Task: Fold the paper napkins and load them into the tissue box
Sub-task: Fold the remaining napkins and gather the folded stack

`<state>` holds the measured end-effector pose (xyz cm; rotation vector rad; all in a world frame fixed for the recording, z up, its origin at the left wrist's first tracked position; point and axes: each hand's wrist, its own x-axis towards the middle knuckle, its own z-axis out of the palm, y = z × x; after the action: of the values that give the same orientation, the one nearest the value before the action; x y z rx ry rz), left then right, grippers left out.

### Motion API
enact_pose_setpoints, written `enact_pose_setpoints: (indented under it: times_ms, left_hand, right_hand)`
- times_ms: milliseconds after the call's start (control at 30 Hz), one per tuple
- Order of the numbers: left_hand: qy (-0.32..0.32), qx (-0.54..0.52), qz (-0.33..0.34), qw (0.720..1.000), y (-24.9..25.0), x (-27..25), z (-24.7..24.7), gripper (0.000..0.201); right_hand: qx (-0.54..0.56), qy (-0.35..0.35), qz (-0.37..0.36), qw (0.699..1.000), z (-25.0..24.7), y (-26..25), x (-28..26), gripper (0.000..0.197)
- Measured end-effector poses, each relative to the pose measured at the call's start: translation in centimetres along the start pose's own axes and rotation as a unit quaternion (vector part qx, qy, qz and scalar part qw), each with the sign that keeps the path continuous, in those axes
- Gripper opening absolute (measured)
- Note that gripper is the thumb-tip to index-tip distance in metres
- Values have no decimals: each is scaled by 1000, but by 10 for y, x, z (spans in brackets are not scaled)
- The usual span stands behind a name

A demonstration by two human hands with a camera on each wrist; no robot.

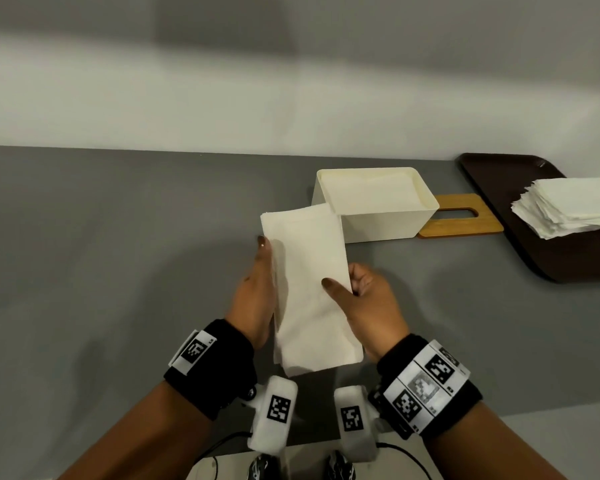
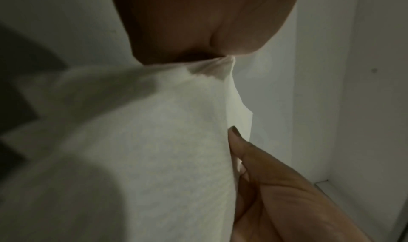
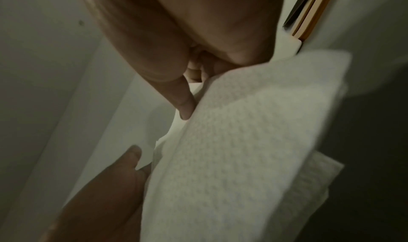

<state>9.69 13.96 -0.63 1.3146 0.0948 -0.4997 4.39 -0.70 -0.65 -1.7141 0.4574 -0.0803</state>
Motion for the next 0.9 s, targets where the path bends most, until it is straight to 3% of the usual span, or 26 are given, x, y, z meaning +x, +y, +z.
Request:
enact_pose_setpoints:
  times_ms: [100,167,233,300,367,600,700,900]
  left_hand:
    - [-5,16,32,999,-6,2,1,31]
    - [-21,28,46,998,-9,3,-1,31]
    - [-37,42,50,997,-10,4,-3,31]
    - [-60,61,46,995,-10,4,-4,29]
    - [-93,69,31,993,-9,2,-4,30]
    - [-132,66,33,989,-8,0,1,26]
    - [-130,41,27,990,-8,-1,1,25]
    - [-81,-38,-41,995,-7,3,4,41]
  right_hand:
    - [-44,6,-3,999,1,0,-1,14]
    - [-131,48,-24,990,-3,-4,1,24]
    - [-219,96,-105,965,-10,-14,4,36]
    - [-269,102,-231,929,-17,-28,7,30]
    - [-321,81,-295,896,-23,-41,11,25]
    - [-418,16,-221,881,-34,-51,22,47]
    - [-425,7,-204,882,-35,-49,25,33]
    - [-317,-28,-178,931,-34,-44,22,9]
